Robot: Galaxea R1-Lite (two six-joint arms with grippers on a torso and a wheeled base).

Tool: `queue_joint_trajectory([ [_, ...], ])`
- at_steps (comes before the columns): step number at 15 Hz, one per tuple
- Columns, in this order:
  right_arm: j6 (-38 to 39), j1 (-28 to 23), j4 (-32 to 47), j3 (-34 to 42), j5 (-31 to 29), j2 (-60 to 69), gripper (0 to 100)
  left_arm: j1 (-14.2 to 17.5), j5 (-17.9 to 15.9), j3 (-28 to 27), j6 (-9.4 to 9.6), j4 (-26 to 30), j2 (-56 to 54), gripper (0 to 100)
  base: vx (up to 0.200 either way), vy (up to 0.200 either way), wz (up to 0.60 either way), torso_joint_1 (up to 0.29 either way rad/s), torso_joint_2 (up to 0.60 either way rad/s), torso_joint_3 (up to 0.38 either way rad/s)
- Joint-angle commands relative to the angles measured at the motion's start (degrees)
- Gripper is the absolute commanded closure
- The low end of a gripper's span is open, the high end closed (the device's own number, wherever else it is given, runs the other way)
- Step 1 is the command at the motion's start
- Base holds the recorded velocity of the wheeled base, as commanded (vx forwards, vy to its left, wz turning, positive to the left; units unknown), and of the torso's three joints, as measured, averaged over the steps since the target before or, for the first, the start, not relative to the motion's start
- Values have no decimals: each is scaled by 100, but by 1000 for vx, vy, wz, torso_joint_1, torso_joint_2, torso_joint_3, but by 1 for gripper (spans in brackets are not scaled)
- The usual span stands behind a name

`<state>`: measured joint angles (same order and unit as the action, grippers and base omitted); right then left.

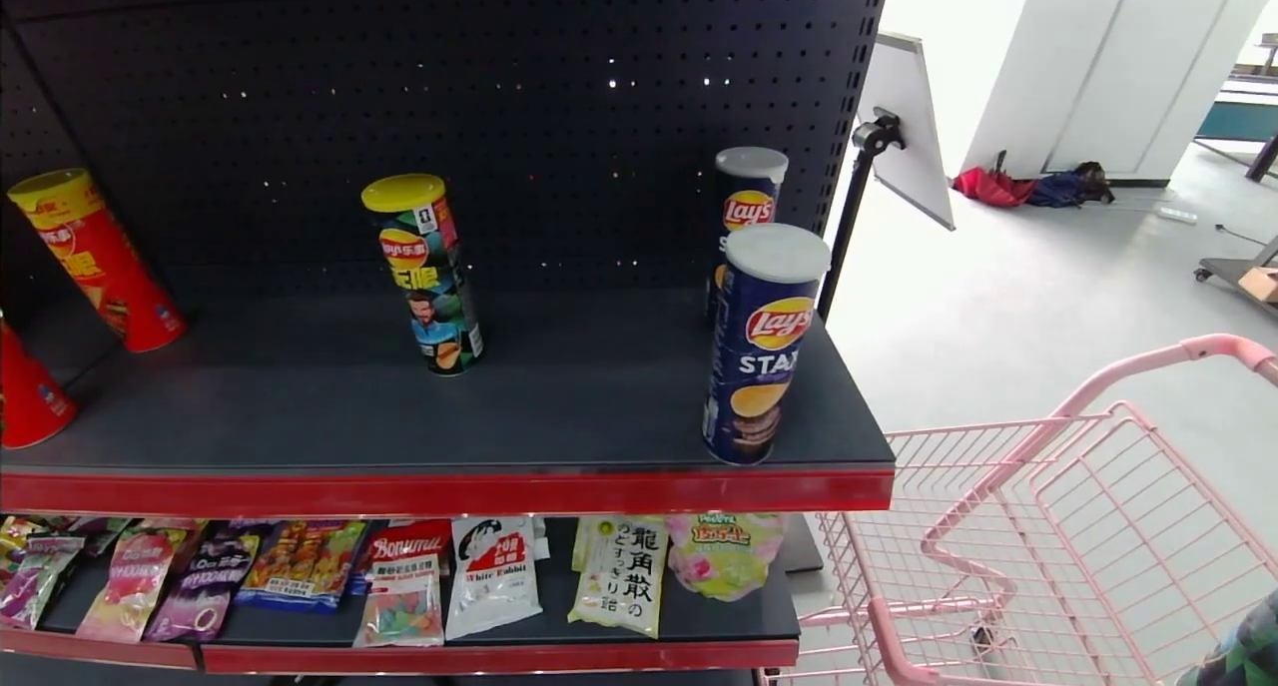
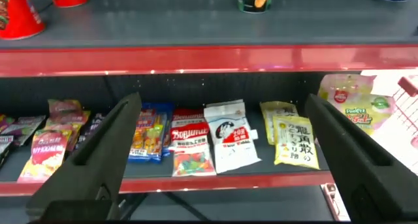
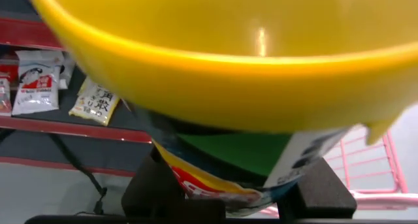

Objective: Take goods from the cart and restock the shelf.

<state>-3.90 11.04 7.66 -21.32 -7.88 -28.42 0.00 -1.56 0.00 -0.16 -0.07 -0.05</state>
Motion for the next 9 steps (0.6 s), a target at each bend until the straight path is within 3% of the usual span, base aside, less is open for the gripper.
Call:
queue_joint_trajectory([
  [1, 3, 56, -159, 374, 111, 495, 100, 0, -2, 0, -2, -1, 5, 0, 0, 200, 0, -12, -7, 7],
  [9, 408, 73, -168, 453, 410, 741, 100, 0, -2, 0, -2, -1, 5, 0, 0, 200, 0, 6, 4, 2],
])
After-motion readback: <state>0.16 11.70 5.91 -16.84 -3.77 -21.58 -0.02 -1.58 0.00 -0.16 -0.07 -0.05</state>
